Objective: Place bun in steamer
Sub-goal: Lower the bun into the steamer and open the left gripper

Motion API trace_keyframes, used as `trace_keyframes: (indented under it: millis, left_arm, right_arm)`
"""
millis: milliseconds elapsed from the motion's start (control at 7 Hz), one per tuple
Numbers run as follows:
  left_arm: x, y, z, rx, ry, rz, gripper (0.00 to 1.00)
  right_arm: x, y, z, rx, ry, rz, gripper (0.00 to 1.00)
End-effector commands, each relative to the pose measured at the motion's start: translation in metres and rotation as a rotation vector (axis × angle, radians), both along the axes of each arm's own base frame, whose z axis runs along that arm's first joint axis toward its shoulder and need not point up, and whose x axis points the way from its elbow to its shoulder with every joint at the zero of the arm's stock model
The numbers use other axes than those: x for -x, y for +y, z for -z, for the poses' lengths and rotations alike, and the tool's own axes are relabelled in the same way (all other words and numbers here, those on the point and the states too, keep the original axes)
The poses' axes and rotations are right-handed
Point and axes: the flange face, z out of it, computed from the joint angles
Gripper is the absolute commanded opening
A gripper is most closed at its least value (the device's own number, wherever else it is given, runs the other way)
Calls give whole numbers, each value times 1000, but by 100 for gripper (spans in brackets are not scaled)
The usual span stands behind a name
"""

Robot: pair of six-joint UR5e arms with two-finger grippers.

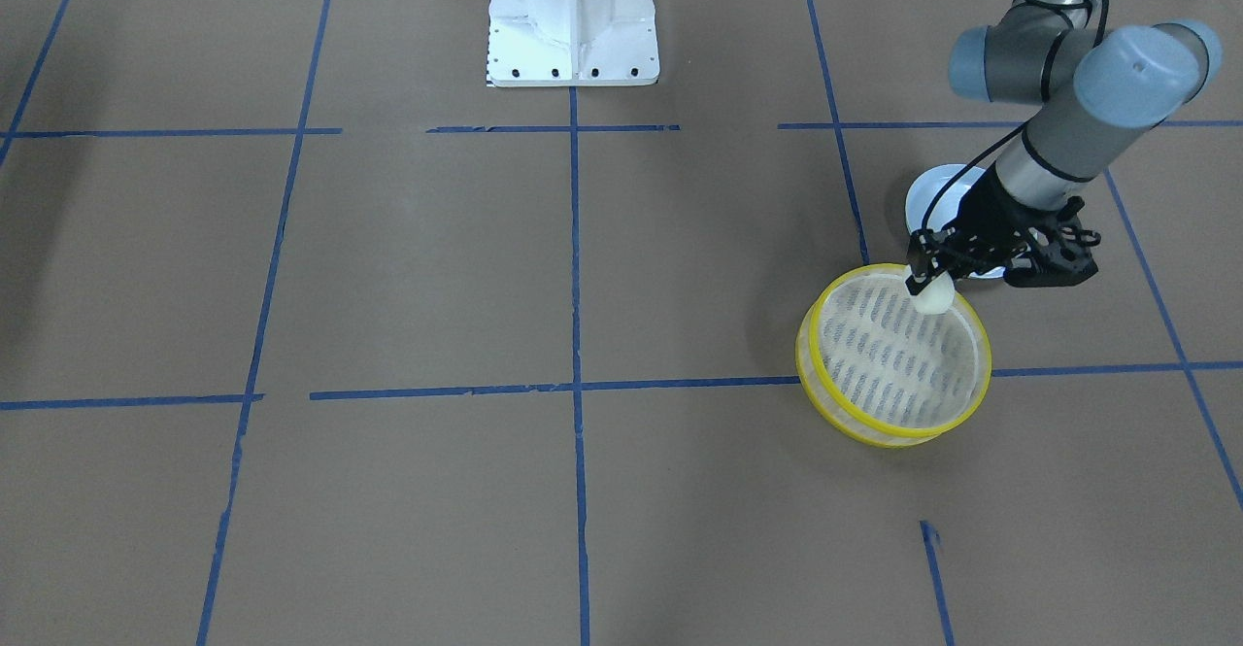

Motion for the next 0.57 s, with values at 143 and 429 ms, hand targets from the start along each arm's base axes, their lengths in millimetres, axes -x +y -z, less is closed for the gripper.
trace_keyframes:
  millis: [143,429]
  left_arm:
    - [-28,-4,-11,28,-25,-29,38]
    - [-31,-3,-13,32,-28,-34,40]
  right_arm:
    - [0,-1,1,-1,0,0,100]
    - [0,0,0,0,0,0,100]
